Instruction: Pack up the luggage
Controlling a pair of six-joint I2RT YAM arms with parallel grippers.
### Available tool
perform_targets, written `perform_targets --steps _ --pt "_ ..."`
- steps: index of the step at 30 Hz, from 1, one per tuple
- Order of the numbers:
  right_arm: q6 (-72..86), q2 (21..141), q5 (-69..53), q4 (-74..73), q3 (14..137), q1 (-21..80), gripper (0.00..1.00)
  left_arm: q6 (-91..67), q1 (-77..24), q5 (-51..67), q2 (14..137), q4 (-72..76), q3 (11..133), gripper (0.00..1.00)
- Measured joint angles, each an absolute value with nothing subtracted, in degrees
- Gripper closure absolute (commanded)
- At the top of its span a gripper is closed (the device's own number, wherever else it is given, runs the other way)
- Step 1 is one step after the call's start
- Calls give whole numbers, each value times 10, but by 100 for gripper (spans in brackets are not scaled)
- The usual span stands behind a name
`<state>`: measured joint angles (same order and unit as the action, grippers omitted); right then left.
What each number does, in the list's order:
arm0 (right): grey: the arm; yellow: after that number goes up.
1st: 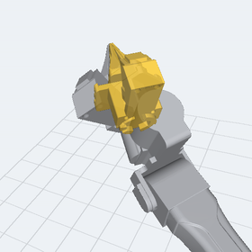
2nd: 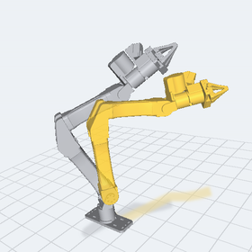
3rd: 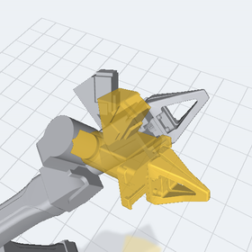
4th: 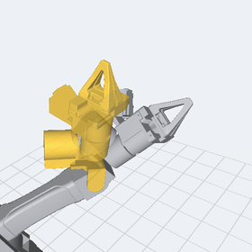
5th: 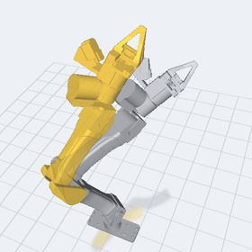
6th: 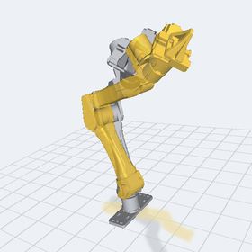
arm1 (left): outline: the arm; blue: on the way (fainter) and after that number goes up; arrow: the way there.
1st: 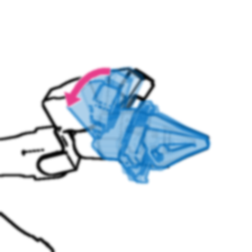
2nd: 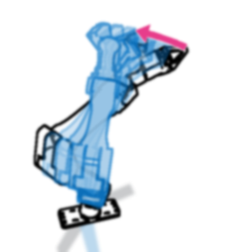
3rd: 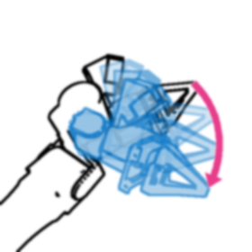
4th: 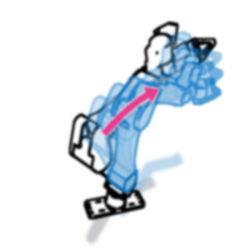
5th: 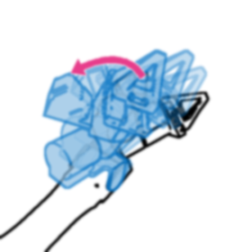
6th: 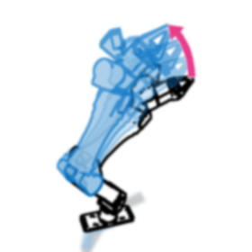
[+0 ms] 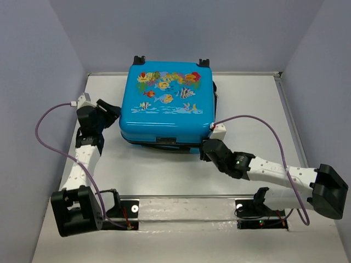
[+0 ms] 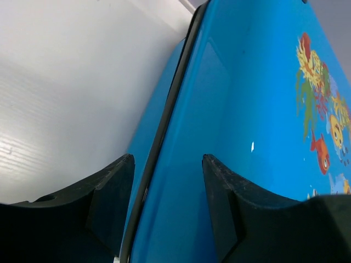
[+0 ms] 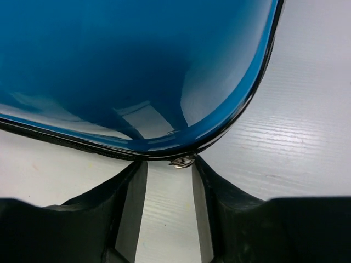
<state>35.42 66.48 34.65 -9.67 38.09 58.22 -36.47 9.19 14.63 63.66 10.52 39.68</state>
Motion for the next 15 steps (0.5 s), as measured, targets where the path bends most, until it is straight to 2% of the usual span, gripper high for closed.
perform_targets --steps 4,7,8,10,12,15 --pt "353 664 377 -102 378 576 72 -367 55 115 620 117 380 36" --pt "344 660 403 -107 373 569 76 -369 37 109 604 117 364 36" --pt "341 658 408 -107 370 566 82 -369 32 109 598 116 357 36" --pt "334 651 418 -107 362 557 85 -373 28 110 588 116 343 37" --pt "330 640 423 -105 352 547 93 -376 24 110 577 114 332 37" --pt "323 625 432 -98 339 536 93 -378 5 100 559 114 316 37"
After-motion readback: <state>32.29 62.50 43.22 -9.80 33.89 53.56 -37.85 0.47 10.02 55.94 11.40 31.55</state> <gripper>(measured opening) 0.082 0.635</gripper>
